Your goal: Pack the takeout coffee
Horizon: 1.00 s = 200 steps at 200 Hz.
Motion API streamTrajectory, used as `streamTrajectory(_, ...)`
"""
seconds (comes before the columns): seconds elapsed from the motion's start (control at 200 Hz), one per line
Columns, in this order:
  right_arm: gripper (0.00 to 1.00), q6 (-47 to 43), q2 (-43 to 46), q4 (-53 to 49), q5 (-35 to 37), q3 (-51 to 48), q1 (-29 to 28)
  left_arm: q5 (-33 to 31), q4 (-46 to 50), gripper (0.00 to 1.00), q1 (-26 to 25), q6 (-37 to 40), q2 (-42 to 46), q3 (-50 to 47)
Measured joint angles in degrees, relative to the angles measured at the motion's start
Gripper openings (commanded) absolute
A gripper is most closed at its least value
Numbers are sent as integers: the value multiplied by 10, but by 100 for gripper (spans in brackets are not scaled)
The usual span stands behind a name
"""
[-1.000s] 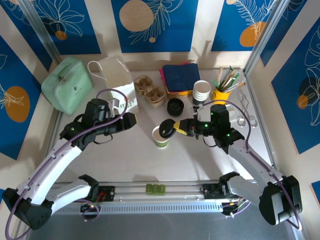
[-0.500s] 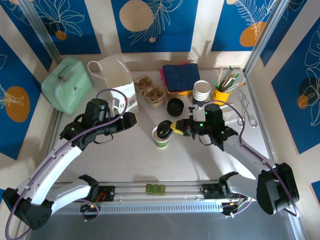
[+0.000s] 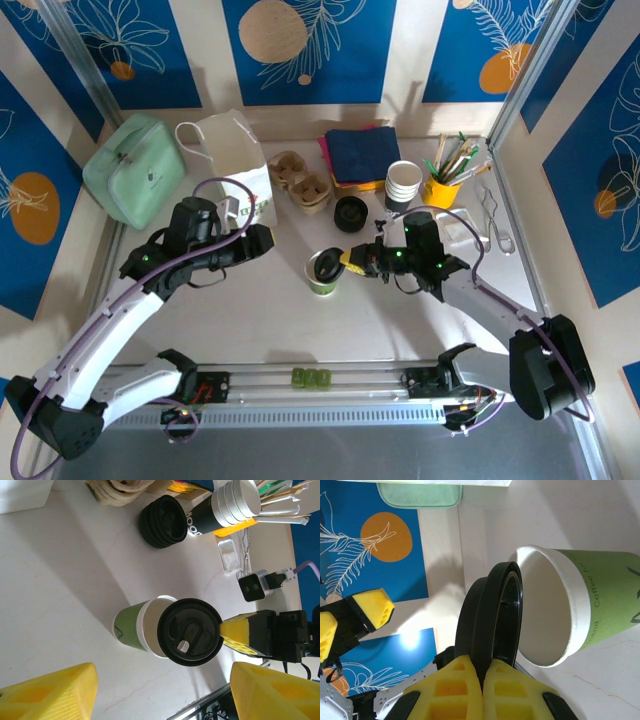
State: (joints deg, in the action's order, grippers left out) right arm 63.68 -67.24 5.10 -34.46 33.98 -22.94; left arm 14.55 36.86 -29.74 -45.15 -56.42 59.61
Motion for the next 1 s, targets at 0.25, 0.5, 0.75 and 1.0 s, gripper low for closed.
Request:
streamTrajectory(0.25, 14, -3, -6, -1, 5, 0, 0, 0, 0, 71, 0, 0, 0, 0)
streamTrajectory(0.5, 19, -15, -17, -15, 11, 0, 0, 5, 0, 70, 0, 0, 0, 0)
streamTrajectory(0.75, 22, -23, -24, -26, 15, 0, 0, 6, 0, 71, 0, 0, 0, 0)
streamTrajectory(1.0, 22, -33, -42, -31, 17, 0, -3, 7, 0, 71, 0, 0, 0, 0)
